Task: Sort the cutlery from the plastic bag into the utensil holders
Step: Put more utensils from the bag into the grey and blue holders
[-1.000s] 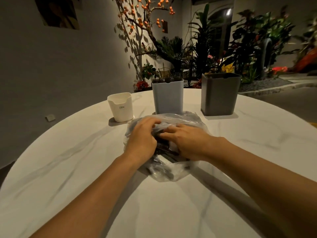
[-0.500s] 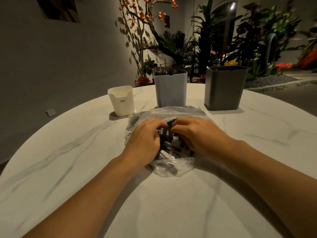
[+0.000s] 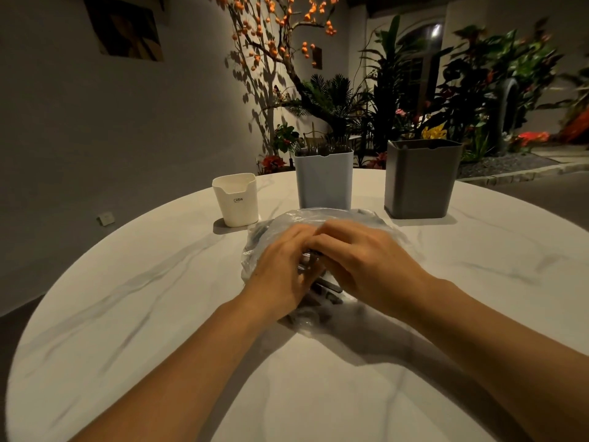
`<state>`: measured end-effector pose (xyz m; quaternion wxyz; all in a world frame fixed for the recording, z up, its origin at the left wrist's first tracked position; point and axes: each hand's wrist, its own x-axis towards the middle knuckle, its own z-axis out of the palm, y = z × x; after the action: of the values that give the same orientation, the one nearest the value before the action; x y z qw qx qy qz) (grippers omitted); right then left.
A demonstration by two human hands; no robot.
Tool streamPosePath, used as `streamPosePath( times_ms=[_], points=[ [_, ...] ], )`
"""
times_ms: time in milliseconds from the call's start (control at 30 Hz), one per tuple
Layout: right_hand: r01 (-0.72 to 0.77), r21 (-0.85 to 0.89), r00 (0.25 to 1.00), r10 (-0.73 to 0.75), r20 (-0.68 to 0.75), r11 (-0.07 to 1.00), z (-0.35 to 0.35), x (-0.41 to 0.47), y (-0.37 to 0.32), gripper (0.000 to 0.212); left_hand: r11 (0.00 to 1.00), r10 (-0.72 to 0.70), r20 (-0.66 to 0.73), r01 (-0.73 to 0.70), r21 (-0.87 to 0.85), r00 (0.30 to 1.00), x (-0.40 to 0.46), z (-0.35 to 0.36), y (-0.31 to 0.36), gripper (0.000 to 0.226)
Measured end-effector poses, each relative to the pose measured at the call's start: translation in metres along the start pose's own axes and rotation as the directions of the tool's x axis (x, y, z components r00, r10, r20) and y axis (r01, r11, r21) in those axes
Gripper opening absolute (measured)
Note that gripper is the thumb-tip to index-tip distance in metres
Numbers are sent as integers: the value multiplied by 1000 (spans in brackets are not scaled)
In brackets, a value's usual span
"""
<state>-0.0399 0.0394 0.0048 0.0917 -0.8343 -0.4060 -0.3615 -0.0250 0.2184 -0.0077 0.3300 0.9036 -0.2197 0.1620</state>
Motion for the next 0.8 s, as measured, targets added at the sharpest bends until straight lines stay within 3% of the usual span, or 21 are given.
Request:
streamPosePath(
  times_ms=[100, 200, 267, 367, 533, 700, 733, 800],
  points=[
    [-126, 207, 991, 117, 59, 970, 3, 2, -1, 45, 997, -17, -19, 16, -73, 1000, -3, -4, 7, 46],
    [-174, 235, 970, 208, -128, 956, -3, 6, -2, 34, 984, 88, -103, -103, -148, 991, 0, -7, 7, 26],
    [-290, 347, 916, 364, -171, 892, -6, 7, -2, 18, 968, 64, -190, -107, -225, 980, 2, -9, 10, 25],
    [-477, 462, 829, 558, -47, 748, -2, 2, 7, 19, 890, -105, -254, -23, -456, 961, 3, -14, 22, 25],
    [-580, 628, 779, 579, 242, 519, -1, -1, 5, 20, 712, -339, -217, 99, -695, 915, 9, -18, 15, 22],
    [-606, 691, 701, 675, 230, 394, -1, 5, 2, 14, 537, -409, -107, 144, -831, 906, 13, -20, 13, 27],
    [-602, 703, 689, 691, 217, 380, -1, 5, 3, 13, 555, -386, -84, 158, -817, 919, 12, -21, 14, 31],
    [-589, 724, 671, 716, 192, 358, -2, 5, 5, 11, 763, -261, -88, 150, -629, 961, 4, -21, 17, 46]
  ],
)
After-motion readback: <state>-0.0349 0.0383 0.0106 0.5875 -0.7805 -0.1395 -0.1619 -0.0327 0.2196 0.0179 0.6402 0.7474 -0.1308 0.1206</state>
